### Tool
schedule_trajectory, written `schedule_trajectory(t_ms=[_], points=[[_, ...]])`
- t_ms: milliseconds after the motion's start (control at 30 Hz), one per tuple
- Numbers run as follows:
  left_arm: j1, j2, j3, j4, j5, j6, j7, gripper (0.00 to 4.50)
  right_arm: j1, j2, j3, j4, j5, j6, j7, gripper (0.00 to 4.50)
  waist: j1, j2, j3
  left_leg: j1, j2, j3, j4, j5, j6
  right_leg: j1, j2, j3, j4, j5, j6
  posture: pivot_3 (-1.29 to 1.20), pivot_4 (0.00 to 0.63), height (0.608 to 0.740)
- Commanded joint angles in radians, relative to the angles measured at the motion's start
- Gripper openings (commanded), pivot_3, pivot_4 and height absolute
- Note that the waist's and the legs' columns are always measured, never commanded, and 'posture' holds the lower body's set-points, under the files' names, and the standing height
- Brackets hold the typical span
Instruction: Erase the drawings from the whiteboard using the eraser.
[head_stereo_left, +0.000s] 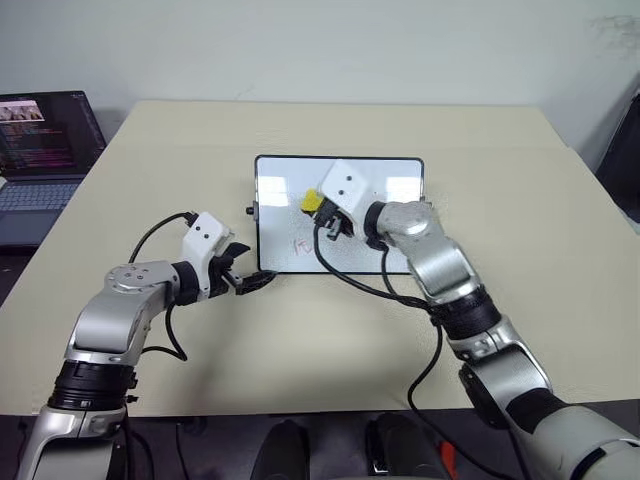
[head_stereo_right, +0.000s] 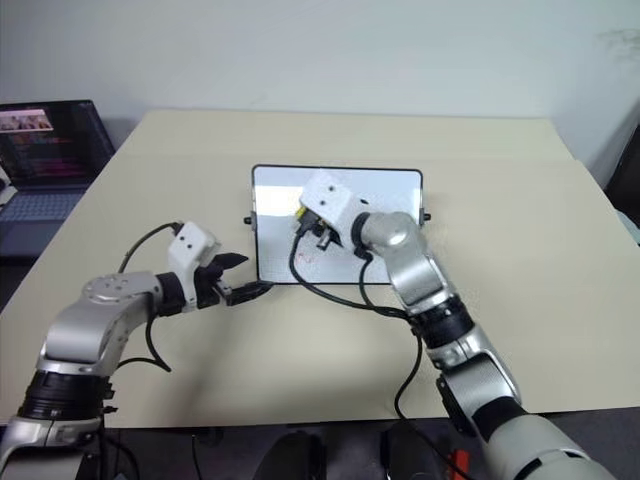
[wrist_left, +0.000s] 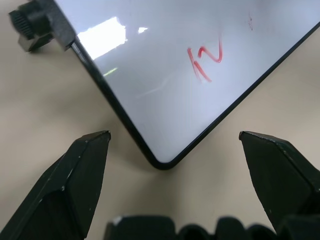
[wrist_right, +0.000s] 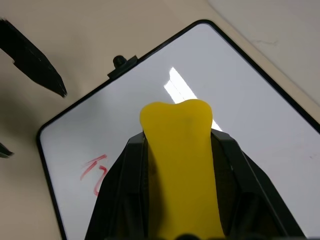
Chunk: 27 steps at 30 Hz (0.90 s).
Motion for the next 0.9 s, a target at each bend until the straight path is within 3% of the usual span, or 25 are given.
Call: schedule_trajectory(t_ms=[33,167,367,733,900], points=[[0.01,0.029,0.026,0.005,-0.01,-0.025,-0.037,4.5,0.107,-0.096,-0.038,-0.274,0.054,0.164,0.056,1.29,0.003,0.0,0.0,0.0,0.0,-0.001,0.0,0.0,0.0,0.001,0.0,-0.001,-0.002,0.0,0.0,0.0,0.15,0.74],[0.024,0.066,0.016,0.018,0.004,-0.041,-0.082,4.5,0.259,-0.206,-0.021,-0.458,0.081,0.263,0.056,1.29,-0.001,0.0,0.0,0.0,-0.001,0.0,-0.001,0.0,0.001,0.001,0.0,-0.001,-0.003,0.0,0.0,0.0,0.15,0.74],[0.024,0.088,-0.007,0.056,0.042,-0.083,-0.108,4.5,0.432,-0.34,0.047,-0.533,0.045,0.245,-0.002,1.29,-0.004,0.0,0.0,0.002,0.0,0.001,-0.001,0.0,0.001,0.002,0.001,0.0,-0.003,-0.001,0.001,0.0,0.15,0.74],[0.049,0.044,0.049,0.083,0.006,-0.146,-0.132,4.5,0.321,-0.249,0.119,-0.411,0.033,0.181,-0.126,1.29,-0.005,0.0,0.0,0.002,0.0,0.002,-0.001,0.0,0.001,0.001,0.003,0.002,-0.003,-0.001,0.001,0.0,0.15,0.74],[0.12,0.025,0.095,0.073,-0.022,-0.278,-0.175,4.5,0.209,-0.164,0.181,-0.286,0.003,0.1,-0.166,1.29,-0.004,0.0,0.0,0.002,0.001,0.003,-0.001,0.0,0.001,0.001,0.003,0.003,-0.003,0.0,0.001,0.0,0.15,0.74]])
